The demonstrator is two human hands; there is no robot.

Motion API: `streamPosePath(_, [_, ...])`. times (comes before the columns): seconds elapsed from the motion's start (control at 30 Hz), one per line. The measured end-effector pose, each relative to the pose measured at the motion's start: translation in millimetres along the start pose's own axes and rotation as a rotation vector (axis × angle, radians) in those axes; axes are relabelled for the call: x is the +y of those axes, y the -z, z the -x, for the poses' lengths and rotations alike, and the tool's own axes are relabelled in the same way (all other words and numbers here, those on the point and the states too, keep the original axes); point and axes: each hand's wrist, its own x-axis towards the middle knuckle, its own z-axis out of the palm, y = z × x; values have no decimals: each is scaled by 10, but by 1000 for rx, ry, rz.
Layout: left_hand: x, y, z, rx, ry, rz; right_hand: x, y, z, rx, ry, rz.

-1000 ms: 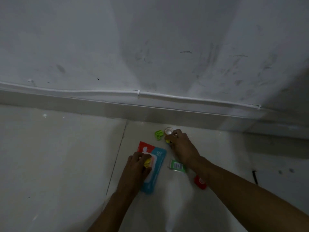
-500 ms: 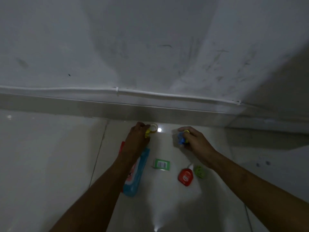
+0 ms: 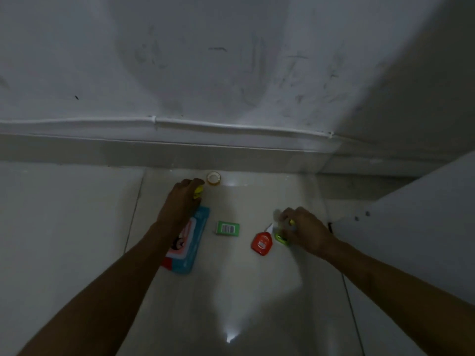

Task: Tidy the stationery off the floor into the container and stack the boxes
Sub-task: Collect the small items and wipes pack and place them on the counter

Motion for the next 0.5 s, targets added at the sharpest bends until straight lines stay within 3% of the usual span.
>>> streamPosePath(0.07, [20,9,40,-9,11,1,69,-137,83,-92,-23,138])
streamPosePath(0.3, [57,37,169,-81,51,-35,-15,-245,130,-138,-26,312])
streamPosePath(0.4, [91,69,181,-77,75,6,-33,-101,144,-15,-94,88])
streamPosePath(0.5, [222,135,220,43,106,234,-159,51,81,47,-66,-278])
